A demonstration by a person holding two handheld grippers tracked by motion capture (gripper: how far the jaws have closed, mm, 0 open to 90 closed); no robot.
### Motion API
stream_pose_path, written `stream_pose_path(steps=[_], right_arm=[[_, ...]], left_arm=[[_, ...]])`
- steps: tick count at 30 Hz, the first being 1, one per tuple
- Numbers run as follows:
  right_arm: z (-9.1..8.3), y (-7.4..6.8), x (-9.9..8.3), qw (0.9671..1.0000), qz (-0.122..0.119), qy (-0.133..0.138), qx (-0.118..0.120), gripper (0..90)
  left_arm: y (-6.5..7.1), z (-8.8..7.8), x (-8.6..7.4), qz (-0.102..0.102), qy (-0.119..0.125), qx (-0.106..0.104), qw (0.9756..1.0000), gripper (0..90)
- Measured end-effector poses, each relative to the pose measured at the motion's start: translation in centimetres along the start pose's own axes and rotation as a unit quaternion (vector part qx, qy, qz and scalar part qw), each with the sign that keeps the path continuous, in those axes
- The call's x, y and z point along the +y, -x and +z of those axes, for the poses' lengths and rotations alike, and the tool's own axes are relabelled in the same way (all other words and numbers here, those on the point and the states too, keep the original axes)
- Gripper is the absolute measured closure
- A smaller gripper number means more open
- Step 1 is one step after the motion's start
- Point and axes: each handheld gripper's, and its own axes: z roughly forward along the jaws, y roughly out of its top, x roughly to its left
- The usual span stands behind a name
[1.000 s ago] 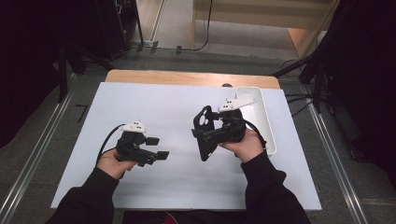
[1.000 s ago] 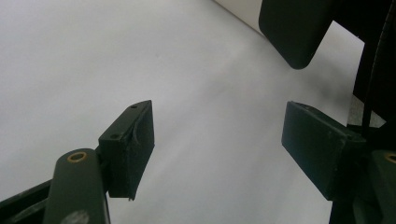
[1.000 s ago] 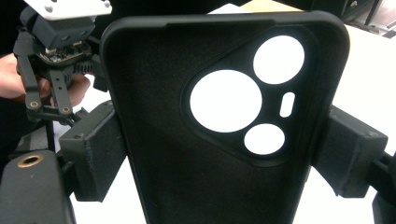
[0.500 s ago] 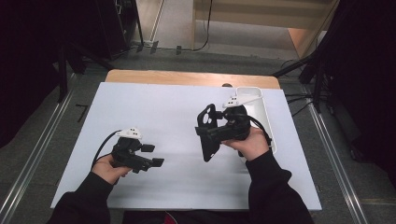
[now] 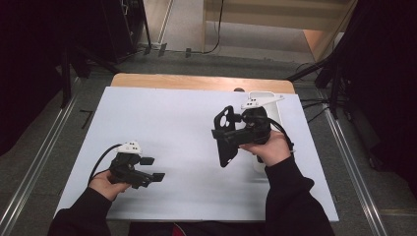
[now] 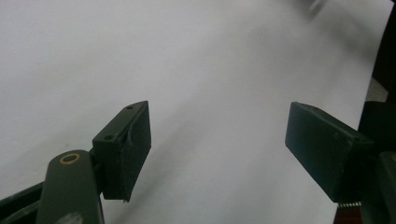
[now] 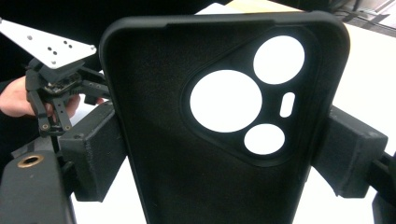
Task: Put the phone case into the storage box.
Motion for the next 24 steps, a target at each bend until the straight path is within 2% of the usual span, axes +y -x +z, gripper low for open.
stream_pose_path(steps=[8, 13, 24], right_arm=[[-1.3, 0.9, 0.4, 0.9997, 0.008, 0.008, -0.022, 11.8], [-2.3, 1.7, 0.7, 0.9992, 0.016, 0.018, -0.032, 11.8], [-4.6, 3.1, 1.0, 0.9965, 0.034, 0.036, -0.067, 11.9]], left_arm=[[-0.3, -0.3, -0.4, -0.010, -0.004, 0.006, 0.9999, 22.2], [-0.3, -0.4, -0.5, -0.013, -0.001, 0.001, 0.9999, 22.2], [-0.3, -0.4, -0.6, -0.016, 0.001, 0.000, 0.9999, 22.2]])
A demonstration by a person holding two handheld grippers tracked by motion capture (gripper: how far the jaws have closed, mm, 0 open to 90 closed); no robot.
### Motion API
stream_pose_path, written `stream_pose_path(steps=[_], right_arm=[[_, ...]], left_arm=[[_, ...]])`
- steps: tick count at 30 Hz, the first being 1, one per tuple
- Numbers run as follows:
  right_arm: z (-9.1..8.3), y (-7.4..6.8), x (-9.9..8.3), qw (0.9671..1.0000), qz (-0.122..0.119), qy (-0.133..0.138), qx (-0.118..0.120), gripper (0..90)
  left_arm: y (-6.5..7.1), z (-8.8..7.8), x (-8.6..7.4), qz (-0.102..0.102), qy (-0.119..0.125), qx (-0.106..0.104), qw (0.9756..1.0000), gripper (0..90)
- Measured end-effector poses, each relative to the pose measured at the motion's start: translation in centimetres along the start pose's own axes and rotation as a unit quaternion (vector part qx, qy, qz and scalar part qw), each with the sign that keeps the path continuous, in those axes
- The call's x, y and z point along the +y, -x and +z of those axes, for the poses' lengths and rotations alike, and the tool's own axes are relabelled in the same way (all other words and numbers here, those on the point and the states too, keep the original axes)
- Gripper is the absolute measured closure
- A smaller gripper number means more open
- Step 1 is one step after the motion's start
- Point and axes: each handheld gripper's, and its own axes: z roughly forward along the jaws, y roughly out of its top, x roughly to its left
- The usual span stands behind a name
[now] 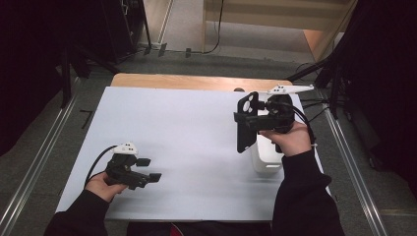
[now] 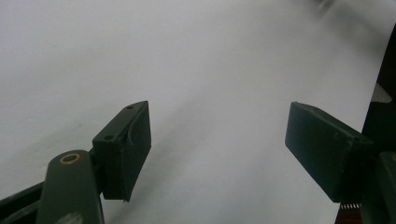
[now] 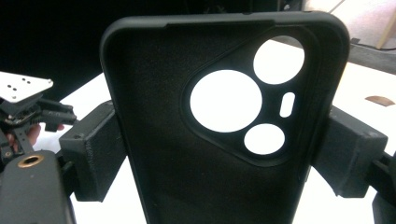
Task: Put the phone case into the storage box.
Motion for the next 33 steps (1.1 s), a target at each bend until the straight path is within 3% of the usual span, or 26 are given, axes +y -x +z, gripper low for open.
stream_pose_path(steps=[15, 33], right_arm=[[-2.4, 1.5, 0.0, 0.9986, 0.024, 0.022, -0.041, 11.9], [-3.6, 3.4, -0.8, 0.9924, 0.058, 0.039, -0.101, 11.9]], left_arm=[[-0.1, 0.0, 0.1, 0.002, 0.002, 0.001, 1.0000, 22.2], [-0.2, 0.1, 0.3, -0.001, 0.003, 0.002, 1.0000, 22.2]])
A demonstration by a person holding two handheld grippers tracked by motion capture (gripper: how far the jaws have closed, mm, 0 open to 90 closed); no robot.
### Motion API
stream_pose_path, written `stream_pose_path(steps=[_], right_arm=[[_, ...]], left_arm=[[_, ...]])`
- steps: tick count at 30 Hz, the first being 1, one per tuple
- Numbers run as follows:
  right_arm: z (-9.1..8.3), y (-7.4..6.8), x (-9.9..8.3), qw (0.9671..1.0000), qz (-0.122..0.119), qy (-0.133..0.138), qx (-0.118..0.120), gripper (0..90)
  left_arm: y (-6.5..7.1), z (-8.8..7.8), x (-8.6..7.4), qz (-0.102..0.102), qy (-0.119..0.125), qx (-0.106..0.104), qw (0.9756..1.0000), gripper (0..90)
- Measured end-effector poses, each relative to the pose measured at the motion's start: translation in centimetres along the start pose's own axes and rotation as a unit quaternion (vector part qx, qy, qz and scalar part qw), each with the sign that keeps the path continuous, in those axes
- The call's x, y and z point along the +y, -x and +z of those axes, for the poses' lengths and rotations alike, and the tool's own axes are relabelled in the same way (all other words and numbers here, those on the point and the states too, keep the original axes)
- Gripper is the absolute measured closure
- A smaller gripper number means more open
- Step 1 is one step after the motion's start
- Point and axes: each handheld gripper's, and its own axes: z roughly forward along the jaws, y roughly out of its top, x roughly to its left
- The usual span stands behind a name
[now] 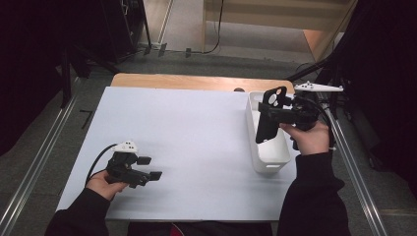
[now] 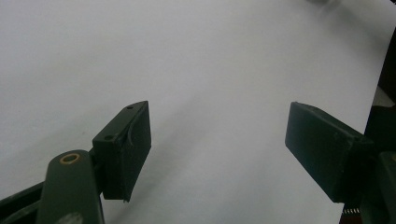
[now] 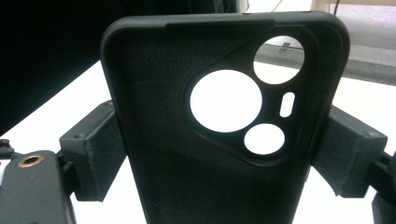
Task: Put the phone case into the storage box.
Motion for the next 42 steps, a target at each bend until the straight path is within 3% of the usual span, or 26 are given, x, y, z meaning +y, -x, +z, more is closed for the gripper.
stream_pose_path(steps=[8, 15, 20, 24, 34, 39, 42], right_arm=[[-0.5, 1.0, -0.3, 0.9994, 0.011, 0.011, -0.031, 11.9], [0.5, 1.2, -0.3, 0.9979, 0.017, 0.014, -0.061, 11.9], [1.1, 1.8, 0.1, 0.9977, 0.029, 0.028, -0.054, 11.9], [1.8, 2.3, 0.8, 0.9970, 0.022, 0.022, -0.071, 11.9], [3.4, 3.9, 2.3, 0.9948, 0.042, 0.023, -0.089, 11.9], [4.3, 4.6, 3.1, 0.9939, 0.037, 0.024, -0.101, 11.9], [4.8, 5.1, 3.6, 0.9930, 0.049, 0.027, -0.104, 11.9]], left_arm=[[-0.1, 0.0, 0.0, -0.005, 0.001, -0.001, 1.0000, 22.3], [0.0, 0.0, 0.0, -0.003, 0.004, -0.001, 1.0000, 22.3], [-0.1, 0.0, 0.0, -0.007, 0.004, -0.003, 1.0000, 22.3], [-0.1, 0.0, -0.1, -0.008, 0.004, -0.002, 1.0000, 22.3], [-0.1, 0.0, 0.0, -0.008, 0.004, -0.001, 1.0000, 22.3], [-0.2, 0.0, 0.0, -0.008, 0.004, 0.000, 1.0000, 22.3], [-0.2, 0.0, 0.0, -0.008, 0.003, 0.000, 1.0000, 22.3]])
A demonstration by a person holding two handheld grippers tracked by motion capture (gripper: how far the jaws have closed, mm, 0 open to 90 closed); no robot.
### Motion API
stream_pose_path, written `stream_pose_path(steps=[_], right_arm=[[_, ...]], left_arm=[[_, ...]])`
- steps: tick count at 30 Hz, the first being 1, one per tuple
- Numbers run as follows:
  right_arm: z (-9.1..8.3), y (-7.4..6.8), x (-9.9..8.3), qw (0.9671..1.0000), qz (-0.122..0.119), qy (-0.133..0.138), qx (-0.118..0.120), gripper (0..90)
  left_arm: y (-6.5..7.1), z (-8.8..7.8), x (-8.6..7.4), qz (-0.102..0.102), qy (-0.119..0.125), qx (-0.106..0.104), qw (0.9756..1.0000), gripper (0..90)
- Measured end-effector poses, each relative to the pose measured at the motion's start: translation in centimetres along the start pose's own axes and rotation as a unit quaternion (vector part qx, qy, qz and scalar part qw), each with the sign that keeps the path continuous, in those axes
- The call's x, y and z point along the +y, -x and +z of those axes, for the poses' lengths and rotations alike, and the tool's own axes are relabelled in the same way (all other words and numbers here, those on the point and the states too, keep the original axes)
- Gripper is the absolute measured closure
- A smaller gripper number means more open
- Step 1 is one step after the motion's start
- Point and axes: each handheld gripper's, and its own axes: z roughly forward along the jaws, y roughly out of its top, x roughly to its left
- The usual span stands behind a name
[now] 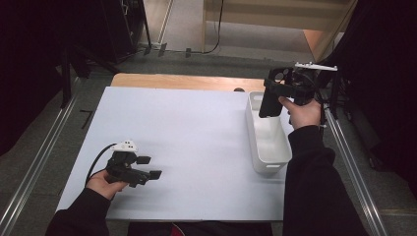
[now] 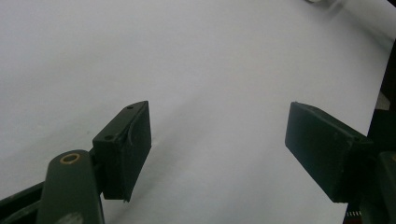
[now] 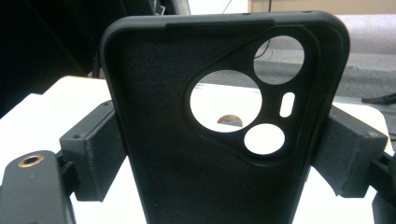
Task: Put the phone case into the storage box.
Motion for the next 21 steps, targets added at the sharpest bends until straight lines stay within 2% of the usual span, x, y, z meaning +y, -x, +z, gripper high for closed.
stream_pose_path(steps=[5, 9, 13, 17, 21], right_arm=[[1.3, 0.3, 0.7, 1.0000, -0.004, -0.001, -0.004, 11.9], [2.6, 0.8, 1.1, 0.9998, 0.016, -0.001, -0.013, 11.9], [3.5, 1.0, 1.6, 0.9993, 0.005, -0.008, -0.036, 11.8], [4.2, 1.1, 2.3, 0.9989, 0.009, -0.008, -0.045, 11.9], [4.8, 1.2, 3.2, 0.9987, 0.002, -0.006, -0.051, 11.9]], left_arm=[[0.0, 0.0, 0.0, 0.001, 0.002, 0.001, 1.0000, 22.3], [0.0, 0.0, 0.0, 0.002, 0.002, 0.001, 1.0000, 22.3], [0.0, 0.0, 0.0, -0.002, 0.004, 0.003, 1.0000, 22.3], [0.0, 0.0, 0.0, 0.000, 0.002, 0.002, 1.0000, 22.3], [0.0, 0.0, 0.1, 0.003, 0.003, 0.000, 1.0000, 22.3]])
